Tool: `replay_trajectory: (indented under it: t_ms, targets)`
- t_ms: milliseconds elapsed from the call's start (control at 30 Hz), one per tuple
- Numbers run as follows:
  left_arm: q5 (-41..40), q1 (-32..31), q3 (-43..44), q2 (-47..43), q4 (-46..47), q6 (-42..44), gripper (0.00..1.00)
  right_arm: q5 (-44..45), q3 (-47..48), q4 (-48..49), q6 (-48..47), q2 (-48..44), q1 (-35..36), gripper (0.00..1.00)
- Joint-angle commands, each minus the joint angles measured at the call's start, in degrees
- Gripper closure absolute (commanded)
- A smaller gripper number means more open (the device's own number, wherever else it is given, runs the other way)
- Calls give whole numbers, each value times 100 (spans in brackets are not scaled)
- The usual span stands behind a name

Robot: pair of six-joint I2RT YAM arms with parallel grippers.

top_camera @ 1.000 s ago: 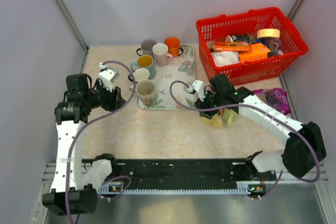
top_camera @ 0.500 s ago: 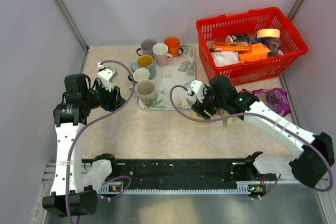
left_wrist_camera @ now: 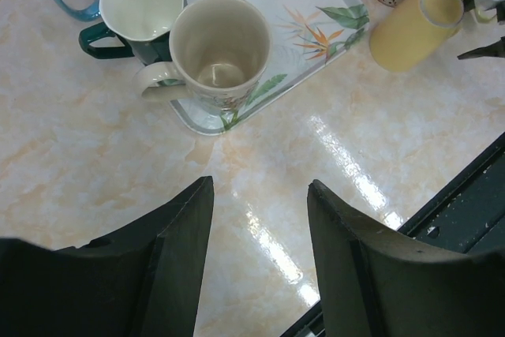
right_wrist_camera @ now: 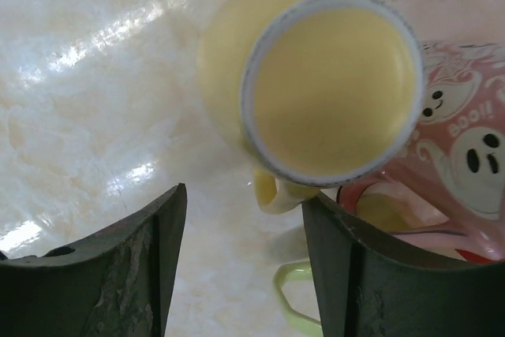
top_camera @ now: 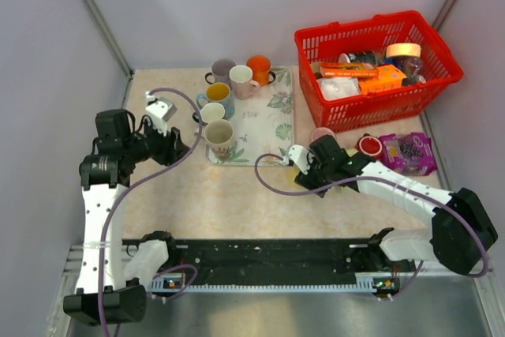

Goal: Turn the mug right side up
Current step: Turn over the cup at the center of the board.

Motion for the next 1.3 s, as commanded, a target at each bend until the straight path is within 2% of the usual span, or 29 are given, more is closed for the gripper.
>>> replay_trajectory:
  t_ms: [0,100,167,200,367,467,600,733,800,867,967,1100,1267]
  targets:
    - [180,-14,70,-116,300,-81,44,-198,-116,602,39,166,-16,47]
    - [259,-14,52,-125,300,-81,44,-505,-81,831,153,315,-16,70]
    - [320,-23,52,-116,309,-28,44,-690,59,866,206,377,-16,93]
    - [338,-57,52,-116,309,42,44,-752,155,832,232,386,-16,100]
    - [627,-356,113,-475,449,858,44,-1339,1261,121,443,316,-33,100]
    - [698,-734,-62,-914,1054,1472,41,-2472,2061,-205,636,237,-130,100]
    - [978,-1120,-177,-1214,1697,2702,37,-3826,3045,-373,899,456,-296,100]
    - [1498,-1594,183,-1066,1988,3345,33,-5416,4266,-312,2224,1376,-709,100]
    - [1280,-1989,315,-943,1691,4212,33,-6137,4637,-154,3007,1703,-780,100]
    - [1025,-2289,307,-855,1243,5196,32,-6516,4674,258,3404,1792,-780,100]
    - [638,-2562,-52,-871,1371,6087,32,-6956,4551,881,4097,1898,-780,100]
    - [-117,-3167,-1158,-1214,3364,6466,32,-7405,4182,1797,5083,1854,-771,100]
    - [-610,-3520,-1512,-1022,4113,6713,34,-7791,3945,2359,5777,1872,-719,100]
